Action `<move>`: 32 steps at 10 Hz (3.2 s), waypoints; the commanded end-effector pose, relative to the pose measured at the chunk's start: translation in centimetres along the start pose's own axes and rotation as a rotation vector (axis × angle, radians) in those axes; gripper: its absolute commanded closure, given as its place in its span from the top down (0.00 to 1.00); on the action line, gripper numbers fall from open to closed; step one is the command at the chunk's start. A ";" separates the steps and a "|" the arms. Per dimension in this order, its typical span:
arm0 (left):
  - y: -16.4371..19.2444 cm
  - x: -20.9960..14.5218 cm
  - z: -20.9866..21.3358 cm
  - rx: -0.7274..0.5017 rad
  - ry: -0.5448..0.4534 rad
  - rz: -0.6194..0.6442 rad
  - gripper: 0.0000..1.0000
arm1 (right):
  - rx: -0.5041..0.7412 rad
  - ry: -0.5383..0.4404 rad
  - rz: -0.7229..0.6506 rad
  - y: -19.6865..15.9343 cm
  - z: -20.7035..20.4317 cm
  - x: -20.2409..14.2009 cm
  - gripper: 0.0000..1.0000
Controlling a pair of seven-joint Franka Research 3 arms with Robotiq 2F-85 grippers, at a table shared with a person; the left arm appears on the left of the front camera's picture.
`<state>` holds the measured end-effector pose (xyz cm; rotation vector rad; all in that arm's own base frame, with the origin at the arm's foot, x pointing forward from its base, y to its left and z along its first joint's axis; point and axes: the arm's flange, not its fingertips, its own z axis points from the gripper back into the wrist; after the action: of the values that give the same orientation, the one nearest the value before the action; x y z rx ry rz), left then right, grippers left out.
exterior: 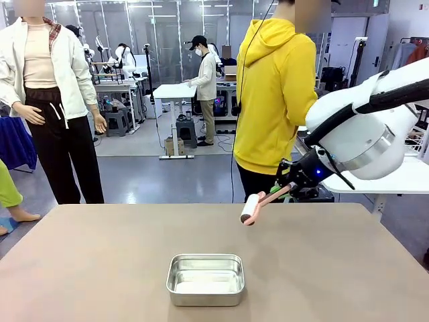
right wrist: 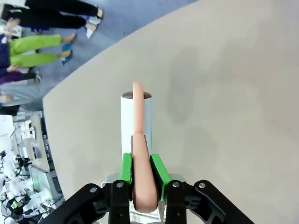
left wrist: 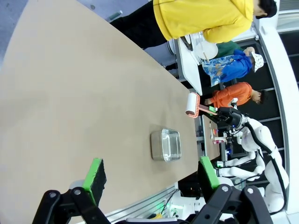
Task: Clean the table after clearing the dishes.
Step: When the right (or left) Handle tray is removed, use the right hand (or left hand) to clean the right (or left) side of the table with the Lint Roller.
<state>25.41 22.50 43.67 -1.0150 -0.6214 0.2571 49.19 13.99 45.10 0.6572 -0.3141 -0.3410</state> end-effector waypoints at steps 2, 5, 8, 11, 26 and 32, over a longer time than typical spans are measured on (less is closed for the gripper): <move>0.0 0.0 0.1 -0.007 -0.009 -0.005 1.00 | -0.021 -0.025 -0.049 -1.3 2.0 0.6 0.00; 0.0 0.0 0.1 -0.007 -0.009 -0.005 1.00 | -0.008 -0.027 -0.031 -1.7 1.4 1.1 0.22; 0.0 0.0 0.1 -0.007 -0.009 -0.005 1.00 | -0.056 0.198 0.135 -1.1 -3.1 3.6 0.22; 0.0 0.0 0.1 -0.007 -0.009 -0.005 1.00 | -0.082 0.237 0.206 -1.7 -6.8 3.9 0.22; 0.0 0.0 0.1 -0.007 -0.009 -0.005 1.00 | -0.542 0.175 0.126 -19.8 2.5 8.8 0.22; 0.0 0.0 0.1 -0.007 -0.009 -0.005 1.00 | -0.648 -0.043 0.384 -11.0 11.2 1.6 0.22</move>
<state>25.40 22.50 43.68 -1.0153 -0.6218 0.2570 46.74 -1.75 45.19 0.0048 -0.2880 -0.0470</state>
